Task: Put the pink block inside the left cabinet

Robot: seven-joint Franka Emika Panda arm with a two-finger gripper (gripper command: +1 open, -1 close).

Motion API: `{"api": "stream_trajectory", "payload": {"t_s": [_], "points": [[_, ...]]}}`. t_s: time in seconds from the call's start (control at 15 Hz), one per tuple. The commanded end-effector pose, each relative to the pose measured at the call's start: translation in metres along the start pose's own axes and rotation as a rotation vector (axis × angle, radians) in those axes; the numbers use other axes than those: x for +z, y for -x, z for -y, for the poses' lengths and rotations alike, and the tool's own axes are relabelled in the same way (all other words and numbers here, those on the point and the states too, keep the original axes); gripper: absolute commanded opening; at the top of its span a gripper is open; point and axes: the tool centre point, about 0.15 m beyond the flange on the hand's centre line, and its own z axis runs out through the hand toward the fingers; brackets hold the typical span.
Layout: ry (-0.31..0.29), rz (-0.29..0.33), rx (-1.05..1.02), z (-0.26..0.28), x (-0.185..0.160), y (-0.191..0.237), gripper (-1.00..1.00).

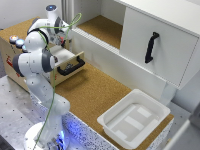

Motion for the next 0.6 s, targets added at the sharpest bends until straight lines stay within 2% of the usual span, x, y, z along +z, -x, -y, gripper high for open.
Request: {"api": "stream_trajectory", "payload": {"t_s": [0.0, 0.2, 0.53], "points": [[0.121, 0.027, 0.003, -0.016, -0.012, -0.099, -1.00], [0.145, 0.024, 0.026, -0.031, -0.007, -0.138, -1.00], [0.146, 0.070, 0.046, -0.055, 0.054, -0.179, -1.00]]}}
